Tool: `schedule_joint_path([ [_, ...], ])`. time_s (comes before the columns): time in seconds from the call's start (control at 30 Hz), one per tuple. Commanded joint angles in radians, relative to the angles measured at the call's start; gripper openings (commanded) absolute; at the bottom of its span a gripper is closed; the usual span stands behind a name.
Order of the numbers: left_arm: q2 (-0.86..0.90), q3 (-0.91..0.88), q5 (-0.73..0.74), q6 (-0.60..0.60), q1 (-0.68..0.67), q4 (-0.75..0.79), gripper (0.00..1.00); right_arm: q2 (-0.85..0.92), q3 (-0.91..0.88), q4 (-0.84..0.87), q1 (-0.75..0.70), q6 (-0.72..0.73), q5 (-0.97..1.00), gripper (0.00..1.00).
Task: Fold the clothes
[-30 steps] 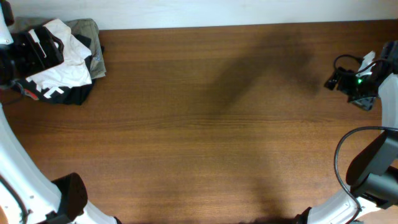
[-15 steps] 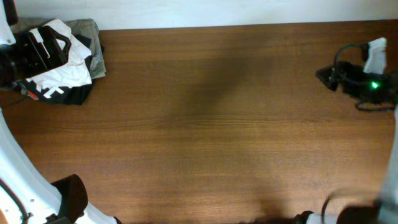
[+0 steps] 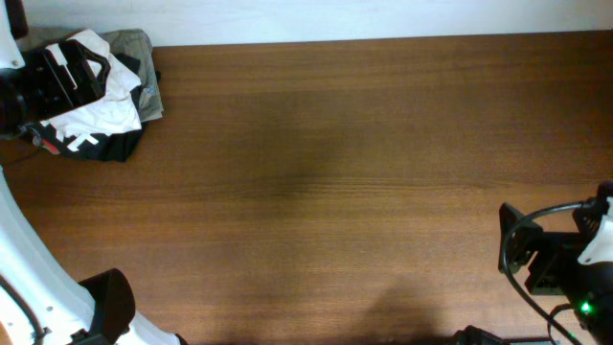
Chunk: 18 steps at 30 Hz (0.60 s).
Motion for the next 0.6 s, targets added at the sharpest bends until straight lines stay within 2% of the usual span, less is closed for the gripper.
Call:
schedule_joint_path([
  [0.0,-0.019,0.001,0.010,0.005,0.004,0.000,0.99,-0.011,0.003,0.000,0.005,-0.002,0.015,0.99],
  [0.2,-0.019,0.001,0.010,0.005,0.004,0.000,0.99,-0.013,0.003,0.000,0.039,-0.002,0.018,0.99],
  [0.4,-0.019,0.001,0.010,0.005,0.004,0.000,0.99,-0.036,-0.009,-0.004,0.254,-0.030,0.026,0.99],
  [0.47,-0.019,0.001,0.010,0.005,0.004,0.000,0.99,-0.071,-0.072,0.036,0.321,-0.077,0.026,0.99],
  [0.57,-0.019,0.001,0.010,0.005,0.004,0.000,0.99,-0.171,-0.282,0.208,0.393,-0.077,0.026,0.99],
])
